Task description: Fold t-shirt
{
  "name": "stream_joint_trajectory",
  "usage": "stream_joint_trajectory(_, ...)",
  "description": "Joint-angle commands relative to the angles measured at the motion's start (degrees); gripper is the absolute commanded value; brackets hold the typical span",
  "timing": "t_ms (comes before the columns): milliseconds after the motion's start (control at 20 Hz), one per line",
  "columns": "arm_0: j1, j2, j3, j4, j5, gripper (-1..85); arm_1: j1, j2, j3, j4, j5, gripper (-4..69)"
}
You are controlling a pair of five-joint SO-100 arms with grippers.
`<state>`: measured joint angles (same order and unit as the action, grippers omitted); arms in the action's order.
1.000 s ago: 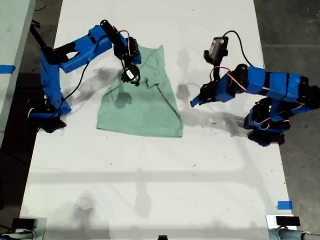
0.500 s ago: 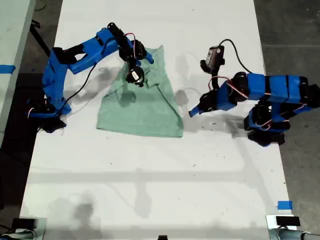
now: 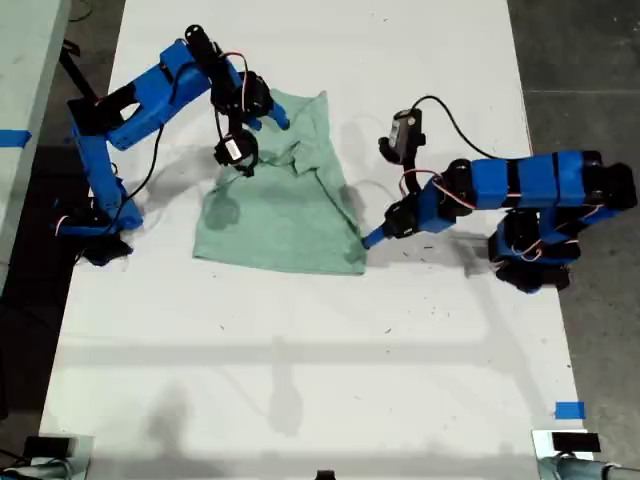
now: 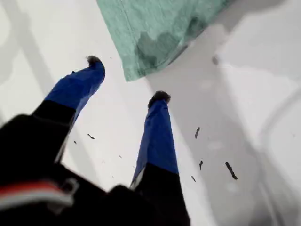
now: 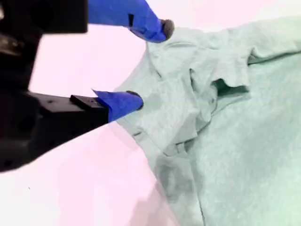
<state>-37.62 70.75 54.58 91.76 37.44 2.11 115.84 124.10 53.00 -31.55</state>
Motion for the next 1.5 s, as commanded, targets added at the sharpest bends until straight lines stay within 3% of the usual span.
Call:
stream_joint_trajectory(0,4.7,10.2,7.3,-1.7,0.2,24.2,1.1,-3.2,0.2,-6.1,-2.5,25.0)
stream_joint_trajectory(450,11.3,29.9,33.2,-8.3,-5.2,23.0,2.7,-18.1,1.0,-20.2,-5.3,25.0)
stream_joint_trajectory(500,11.8,30.5,34.0,-8.4,-5.5,22.8,2.9,-19.6,0.1,-20.2,-5.4,23.1)
stream_joint_trajectory(600,12.3,31.5,34.9,-8.6,-6.3,22.6,3.4,-21.3,-1.5,-19.7,-5.4,11.4)
stream_joint_trajectory(650,12.6,31.7,35.1,-8.7,-6.4,22.5,4.0,-22.9,-3.0,-17.9,-3.8,3.7)
stream_joint_trajectory(750,12.7,31.9,35.1,-8.9,-6.5,22.3,3.6,-25.1,-6.3,-14.2,-2.7,-0.5)
stream_joint_trajectory(950,12.7,32.0,35.2,-9.3,-6.6,22.2,1.3,-22.1,-9.8,-6.1,-2.5,-0.8)
stream_joint_trajectory(1250,13.1,32.5,36.2,-9.8,-6.6,22.0,-1.8,-11.5,-20.8,14.4,-1.0,-0.8)
stream_joint_trajectory(1450,13.5,32.8,36.8,-10.5,-7.1,22.0,-2.2,-14.9,-27.3,9.4,1.3,-0.8)
